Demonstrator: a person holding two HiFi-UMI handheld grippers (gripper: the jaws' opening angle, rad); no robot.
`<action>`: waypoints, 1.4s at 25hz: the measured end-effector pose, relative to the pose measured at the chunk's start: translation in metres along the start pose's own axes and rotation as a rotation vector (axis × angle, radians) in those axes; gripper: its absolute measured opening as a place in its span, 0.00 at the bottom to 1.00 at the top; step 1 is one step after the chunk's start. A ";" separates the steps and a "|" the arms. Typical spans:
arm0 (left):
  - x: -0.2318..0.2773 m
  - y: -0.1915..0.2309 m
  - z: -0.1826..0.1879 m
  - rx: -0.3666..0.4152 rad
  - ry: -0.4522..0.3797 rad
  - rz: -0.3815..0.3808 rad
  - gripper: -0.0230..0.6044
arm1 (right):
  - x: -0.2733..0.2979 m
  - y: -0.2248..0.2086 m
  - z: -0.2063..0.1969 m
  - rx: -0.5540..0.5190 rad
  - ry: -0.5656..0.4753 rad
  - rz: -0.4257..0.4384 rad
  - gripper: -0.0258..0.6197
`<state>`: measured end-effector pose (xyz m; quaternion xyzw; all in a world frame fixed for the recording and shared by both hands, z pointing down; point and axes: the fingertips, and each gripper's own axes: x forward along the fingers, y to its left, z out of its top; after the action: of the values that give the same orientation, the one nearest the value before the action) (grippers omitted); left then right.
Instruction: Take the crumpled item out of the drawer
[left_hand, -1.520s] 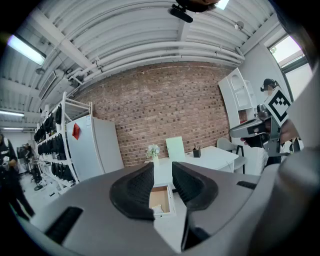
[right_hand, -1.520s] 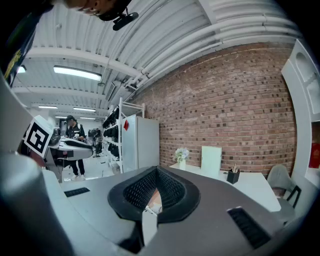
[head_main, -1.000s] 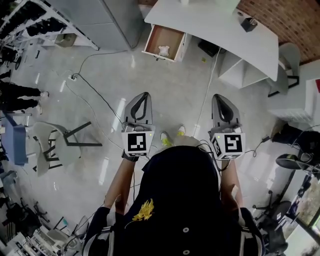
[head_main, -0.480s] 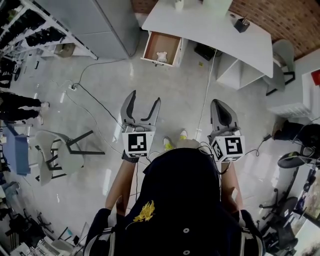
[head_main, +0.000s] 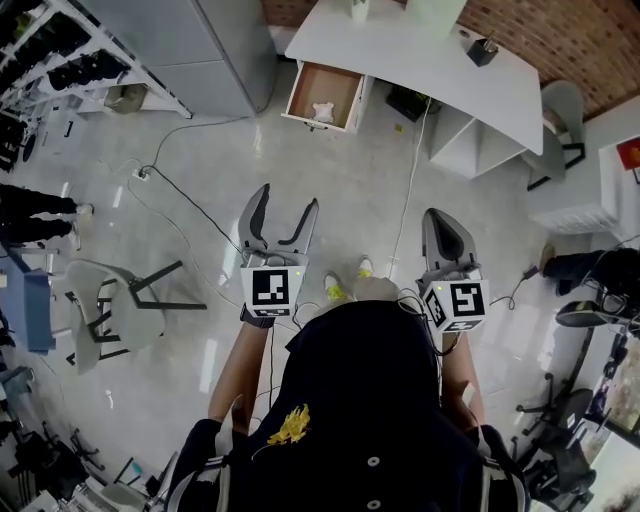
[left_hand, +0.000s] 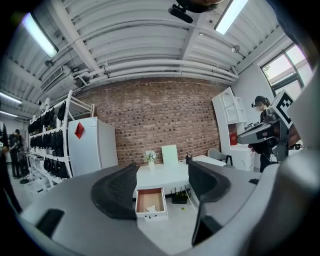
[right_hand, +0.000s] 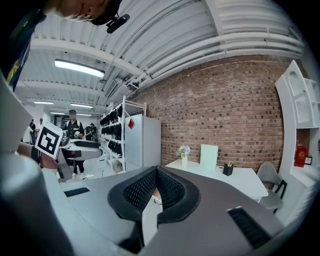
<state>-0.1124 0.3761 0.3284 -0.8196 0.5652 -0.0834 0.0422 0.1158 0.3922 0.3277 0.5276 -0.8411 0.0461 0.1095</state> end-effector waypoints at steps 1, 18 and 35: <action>-0.002 0.000 -0.002 -0.004 0.000 -0.006 0.58 | -0.001 0.003 -0.002 -0.004 0.005 0.001 0.08; 0.054 0.016 -0.037 -0.030 0.069 -0.011 0.53 | 0.056 -0.020 -0.029 0.024 0.095 0.016 0.08; 0.350 0.057 -0.023 0.022 0.163 0.047 0.53 | 0.341 -0.206 0.006 0.085 0.063 0.154 0.08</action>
<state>-0.0473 0.0292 0.3733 -0.7960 0.5850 -0.1552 0.0071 0.1573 0.0015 0.3930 0.4641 -0.8725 0.1064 0.1097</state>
